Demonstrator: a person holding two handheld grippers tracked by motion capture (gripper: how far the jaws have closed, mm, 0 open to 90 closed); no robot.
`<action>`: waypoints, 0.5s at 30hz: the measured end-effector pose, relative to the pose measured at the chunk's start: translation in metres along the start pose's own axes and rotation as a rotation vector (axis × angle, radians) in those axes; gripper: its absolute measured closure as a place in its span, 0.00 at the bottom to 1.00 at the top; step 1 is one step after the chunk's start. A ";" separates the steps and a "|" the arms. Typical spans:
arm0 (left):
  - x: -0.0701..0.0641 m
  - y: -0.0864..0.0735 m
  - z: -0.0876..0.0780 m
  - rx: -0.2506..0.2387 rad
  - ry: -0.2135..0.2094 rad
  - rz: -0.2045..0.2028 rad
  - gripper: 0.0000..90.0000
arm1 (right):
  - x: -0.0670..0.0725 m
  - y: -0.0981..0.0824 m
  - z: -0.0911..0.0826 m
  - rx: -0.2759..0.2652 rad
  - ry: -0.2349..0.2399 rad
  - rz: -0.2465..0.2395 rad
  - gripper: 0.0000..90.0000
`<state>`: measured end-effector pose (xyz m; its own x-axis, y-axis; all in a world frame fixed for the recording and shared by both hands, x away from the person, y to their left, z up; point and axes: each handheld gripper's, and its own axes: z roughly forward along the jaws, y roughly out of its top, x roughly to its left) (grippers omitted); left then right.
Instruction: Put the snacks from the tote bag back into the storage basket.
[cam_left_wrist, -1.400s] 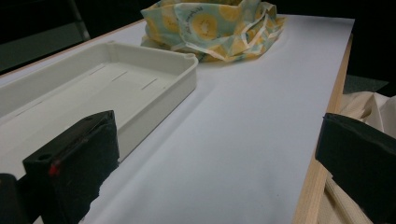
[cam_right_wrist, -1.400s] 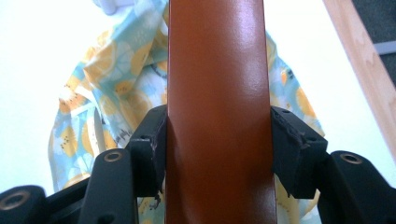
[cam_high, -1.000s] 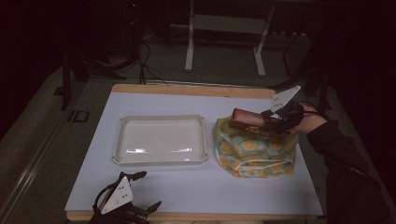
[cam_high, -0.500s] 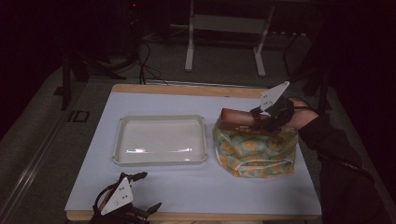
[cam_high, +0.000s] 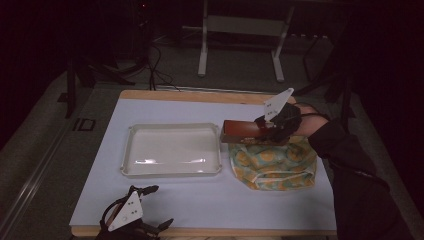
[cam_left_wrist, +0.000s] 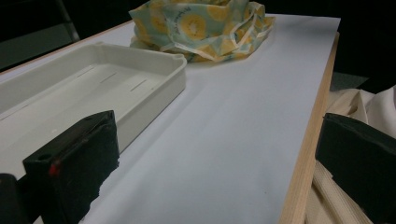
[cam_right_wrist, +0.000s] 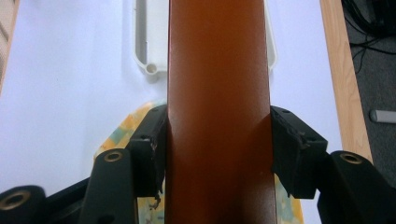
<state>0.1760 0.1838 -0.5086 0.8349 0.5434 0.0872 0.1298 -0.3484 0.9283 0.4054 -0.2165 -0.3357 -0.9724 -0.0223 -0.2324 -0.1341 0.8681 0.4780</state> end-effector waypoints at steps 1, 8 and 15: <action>0.000 0.000 0.000 -0.001 0.000 0.001 0.00 | 0.000 0.002 0.001 0.002 0.002 -0.003 0.48; 0.000 0.000 0.000 -0.001 -0.001 0.002 0.00 | 0.002 0.018 0.011 0.008 0.023 -0.043 0.48; 0.000 0.000 -0.001 -0.003 -0.006 0.003 0.00 | 0.008 0.034 0.020 0.004 0.024 -0.128 0.48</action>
<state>0.1752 0.1843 -0.5082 0.8383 0.5381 0.0882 0.1256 -0.3480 0.9290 0.3969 -0.1770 -0.3379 -0.9514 -0.1450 -0.2715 -0.2572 0.8590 0.4426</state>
